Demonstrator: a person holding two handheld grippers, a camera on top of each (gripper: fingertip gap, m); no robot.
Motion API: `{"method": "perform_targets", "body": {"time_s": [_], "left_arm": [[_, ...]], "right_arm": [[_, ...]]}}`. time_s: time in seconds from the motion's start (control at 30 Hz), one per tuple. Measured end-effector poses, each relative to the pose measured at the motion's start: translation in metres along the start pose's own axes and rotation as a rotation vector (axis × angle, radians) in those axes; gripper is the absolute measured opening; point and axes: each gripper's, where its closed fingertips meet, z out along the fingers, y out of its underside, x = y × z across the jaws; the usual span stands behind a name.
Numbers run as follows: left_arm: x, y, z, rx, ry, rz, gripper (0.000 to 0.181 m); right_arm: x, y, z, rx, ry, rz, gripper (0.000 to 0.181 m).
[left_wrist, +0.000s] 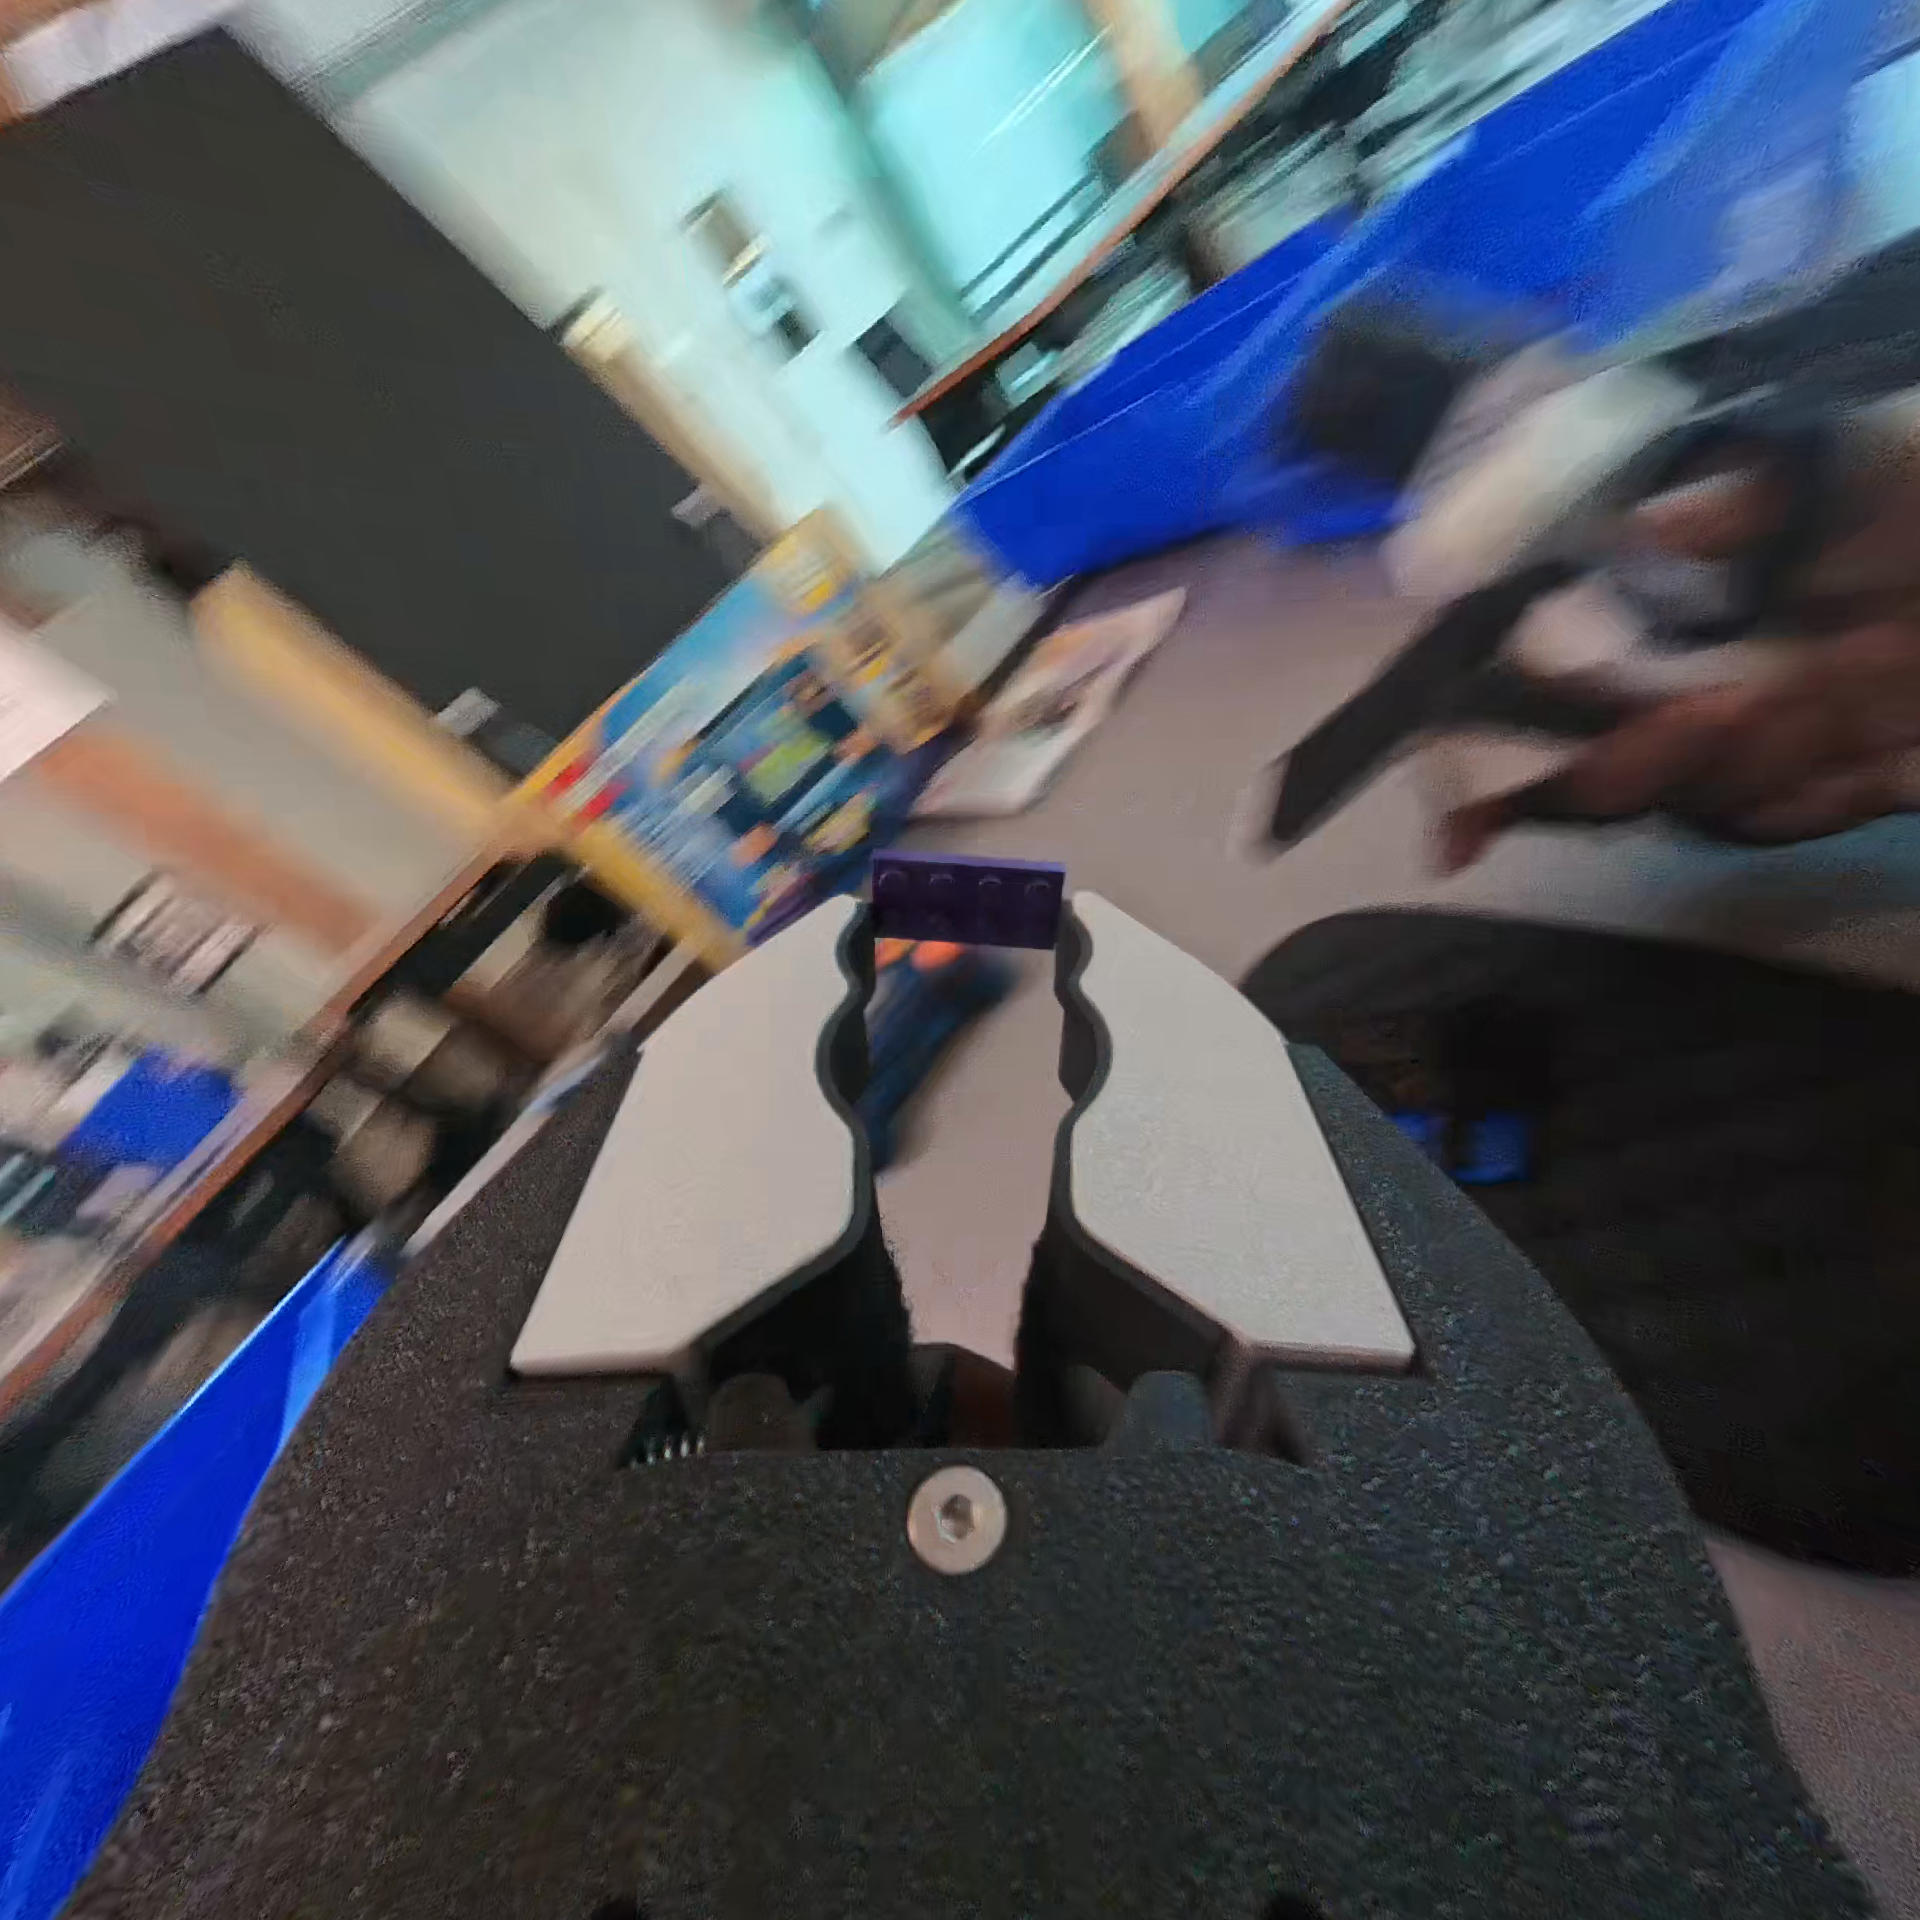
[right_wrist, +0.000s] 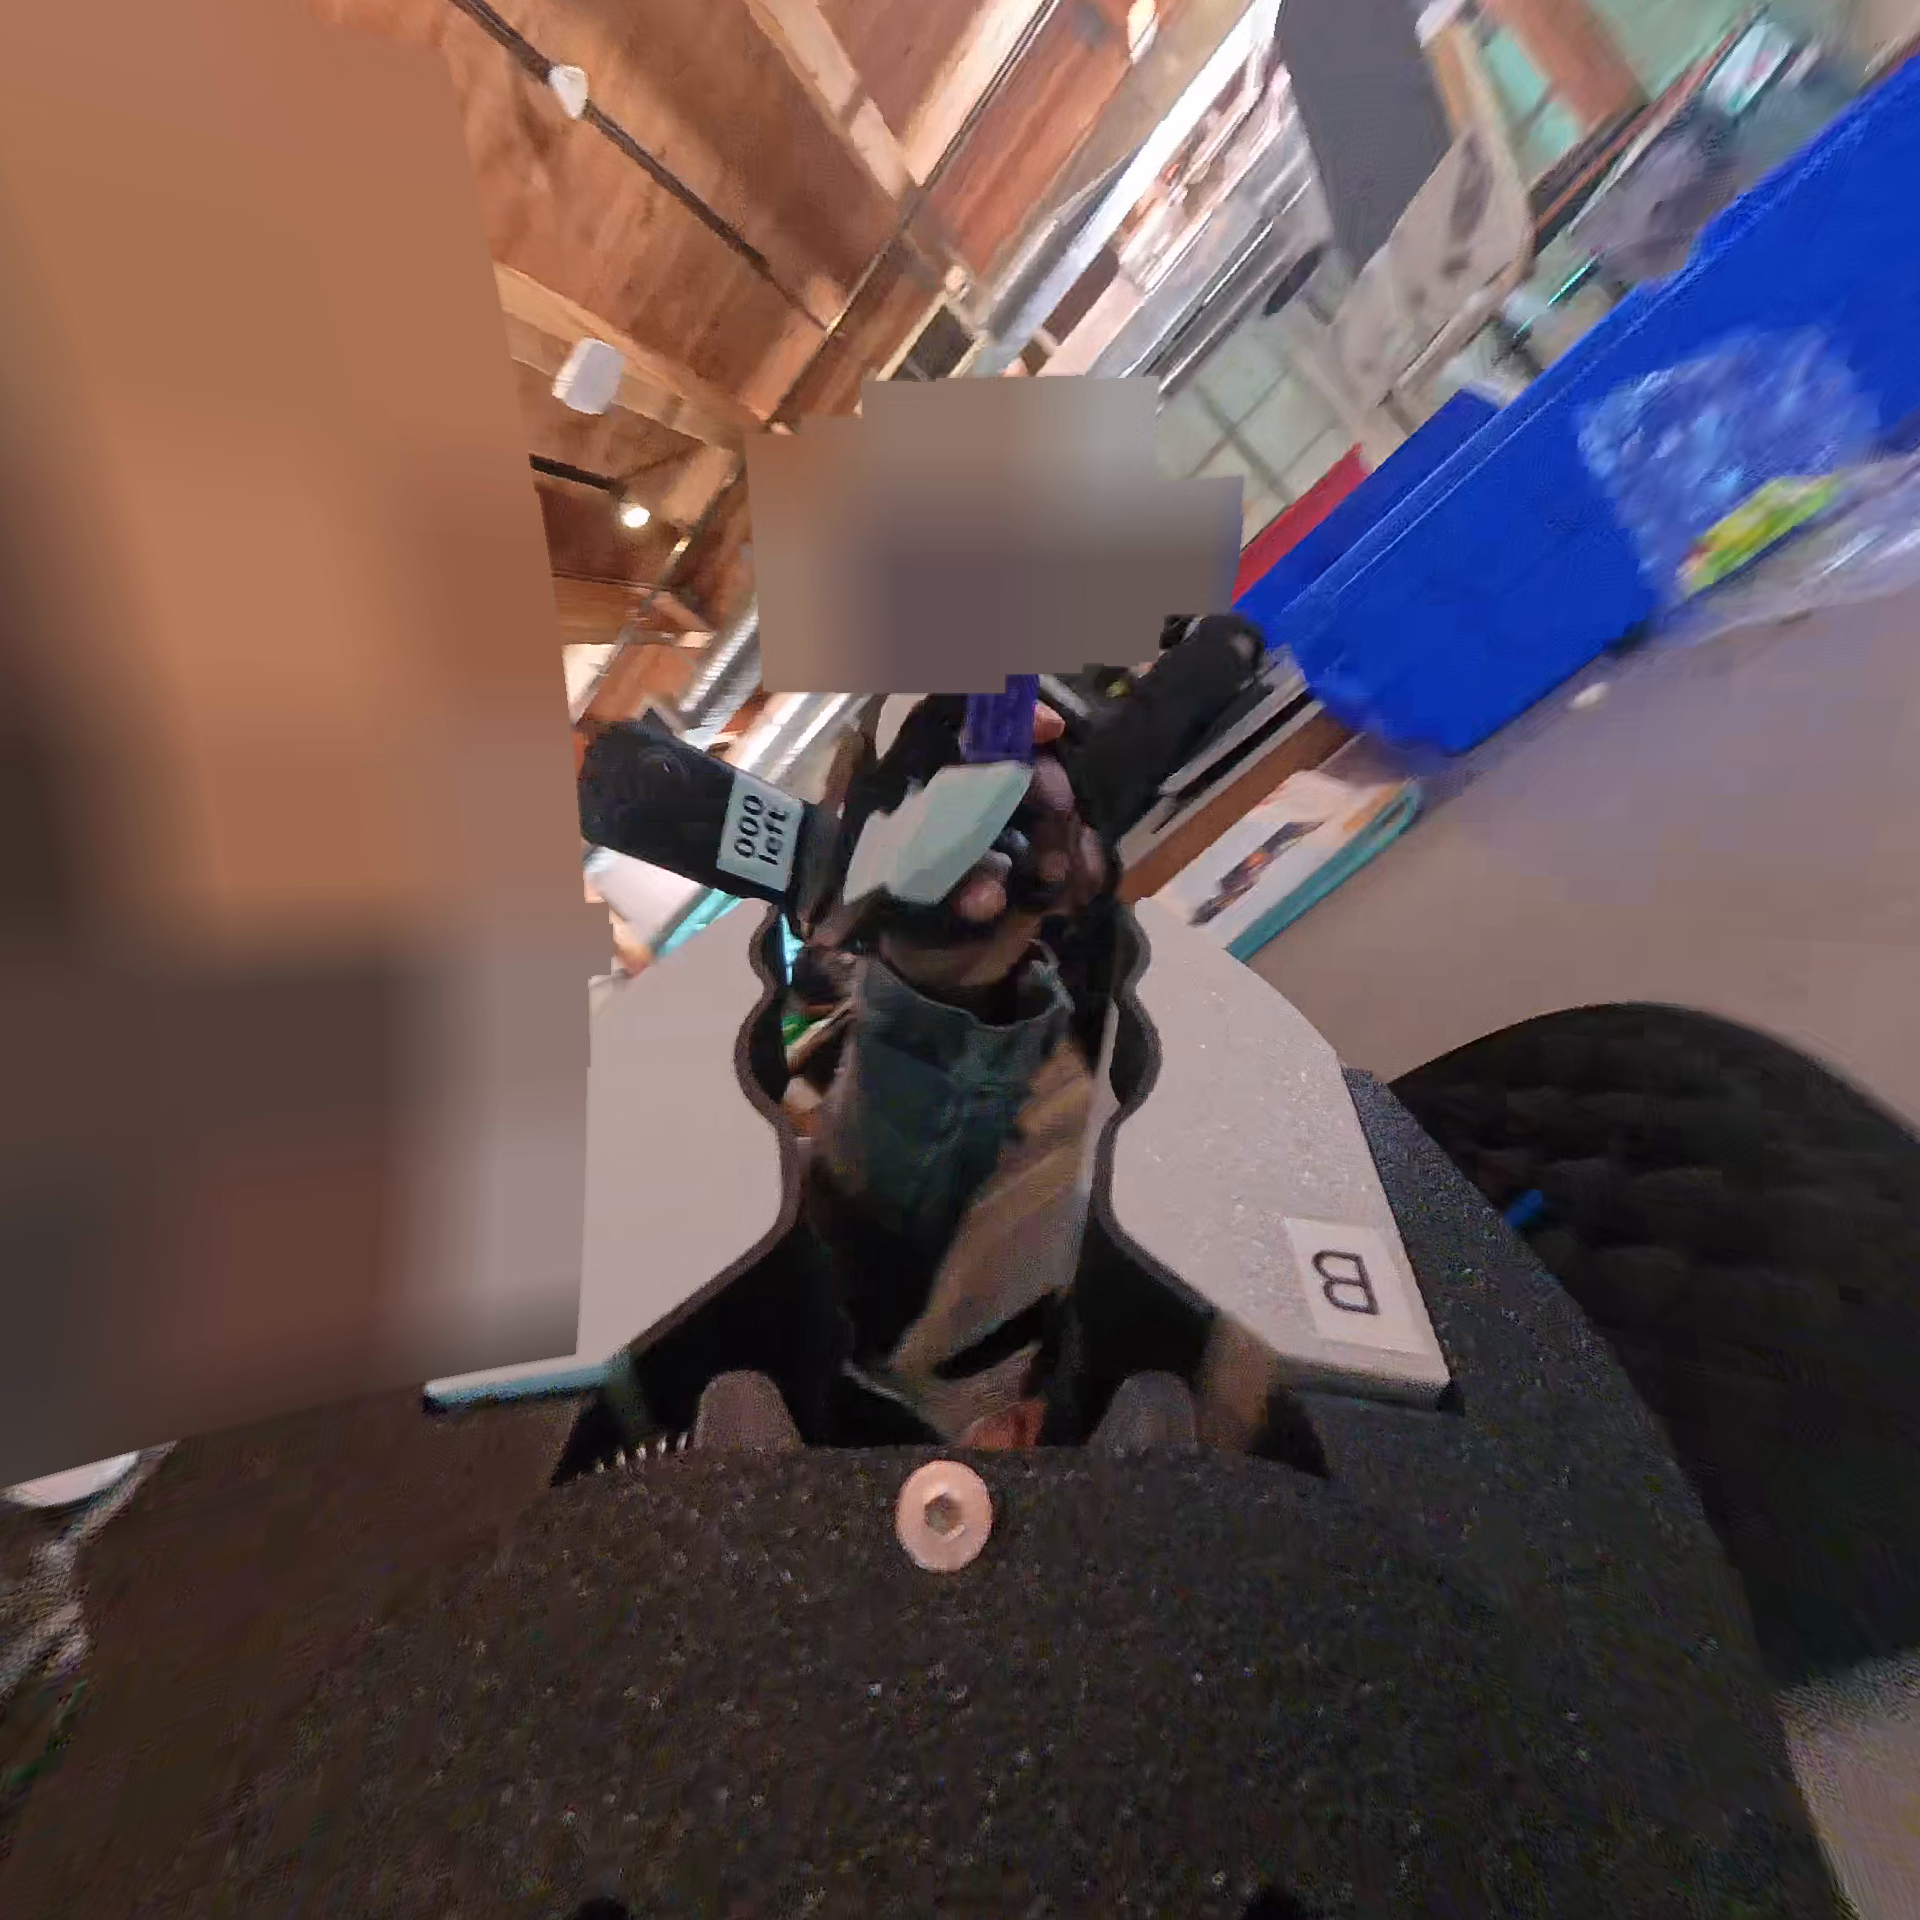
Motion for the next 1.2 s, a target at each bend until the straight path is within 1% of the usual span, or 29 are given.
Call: {"method": "perform_targets", "body": {"time_s": [0.03,0.1,0.17,0.2,0.27,0.37,0.4,0.43,0.47,0.57,0.6,0.63,0.67,0.7,0.8,0.87,0.9,0.97,1.0,1.03,1.07,1.1,1.13,1.17,1.2], "left_arm": [[-0.032,0.019,-0.009,-0.088,-0.092,-0.031,0.033],[-0.096,0.058,-0.035,-0.242,-0.253,-0.119,0.033],[-0.16,0.091,-0.063,-0.332,-0.404,-0.202,0.032],[-0.184,0.107,-0.073,-0.38,-0.434,-0.246,0.032],[-0.223,0.136,-0.084,-0.439,-0.464,-0.345,0.032],[-0.256,0.177,-0.09,-0.524,-0.473,-0.506,0.033],[-0.261,0.183,-0.088,-0.519,-0.457,-0.541,0.051],[-0.263,0.184,-0.085,-0.496,-0.433,-0.565,0.063],[-0.266,0.183,-0.084,-0.47,-0.425,-0.584,0.069],[-0.275,0.174,-0.085,-0.397,-0.465,-0.58,0.088],[-0.275,0.168,-0.084,-0.361,-0.472,-0.564,0.093],[-0.271,0.157,-0.081,-0.308,-0.459,-0.538,0.103],[-0.263,0.143,-0.075,-0.245,-0.428,-0.512,0.115],[-0.248,0.13,-0.07,-0.209,-0.377,-0.47,0.119],[-0.187,0.102,-0.055,-0.188,-0.215,-0.368,0.121],[-0.138,0.083,-0.046,-0.141,-0.096,-0.316,0.121],[-0.117,0.074,-0.042,-0.106,-0.066,-0.309,0.121],[-0.08,0.054,-0.037,0.004,-0.015,-0.329,0.116],[-0.064,0.044,-0.037,0.058,0.001,-0.342,0.107],[-0.056,0.037,-0.039,0.106,-0.022,-0.343,0.078],[-0.054,0.033,-0.043,0.139,-0.076,-0.335,0.009],[-0.055,0.033,-0.047,0.142,-0.131,-0.36,0.0],[-0.053,0.035,-0.049,0.121,-0.149,-0.411,0.0],[-0.048,0.035,-0.051,0.112,-0.132,-0.423,0.0],[-0.039,0.032,-0.05,0.117,-0.083,-0.401,0.0]], "right_arm": [[0.003,-0.006,-0.005,0.026,0.059,-0.112,0.061],[0.009,-0.011,-0.015,0.04,0.166,-0.318,0.061],[0.014,-0.008,-0.022,0.022,0.234,-0.458,0.059],[0.018,-0.006,-0.024,0.015,0.252,-0.49,0.058],[0.015,-0.009,-0.026,0.055,0.223,-0.459,0.056],[0.015,-0.017,-0.031,0.11,0.202,-0.409,0.057],[0.015,-0.019,-0.032,0.12,0.199,-0.408,0.057],[0.015,-0.019,-0.033,0.126,0.202,-0.409,0.056],[0.015,-0.02,-0.034,0.13,0.205,-0.409,0.056],[0.014,-0.02,-0.034,0.131,0.197,-0.395,0.055],[0.014,-0.02,-0.034,0.13,0.194,-0.392,0.055],[0.014,-0.02,-0.034,0.129,0.191,-0.391,0.055],[0.014,-0.02,-0.034,0.129,0.191,-0.39,0.055],[0.013,-0.019,-0.034,0.127,0.193,-0.392,0.055],[0.013,-0.016,-0.033,0.118,0.205,-0.404,0.061],[0.014,-0.013,-0.032,0.104,0.223,-0.427,0.074],[0.014,-0.012,-0.031,0.097,0.234,-0.447,0.081],[0.012,-0.011,-0.029,0.093,0.262,-0.519,0.102],[0.011,-0.01,-0.027,0.095,0.279,-0.568,0.114],[0.011,-0.01,-0.027,0.093,0.301,-0.621,0.123],[0.008,-0.009,-0.026,0.08,0.308,-0.685,0.115],[0.001,-0.005,-0.027,0.061,0.286,-0.768,0.078],[-0.009,0.001,-0.027,0.024,0.243,-0.866,0.016],[-0.015,0.003,-0.027,0.005,0.231,-0.941,0.0],[-0.014,0.001,-0.028,-0.016,0.262,-0.955,0.0]]}}
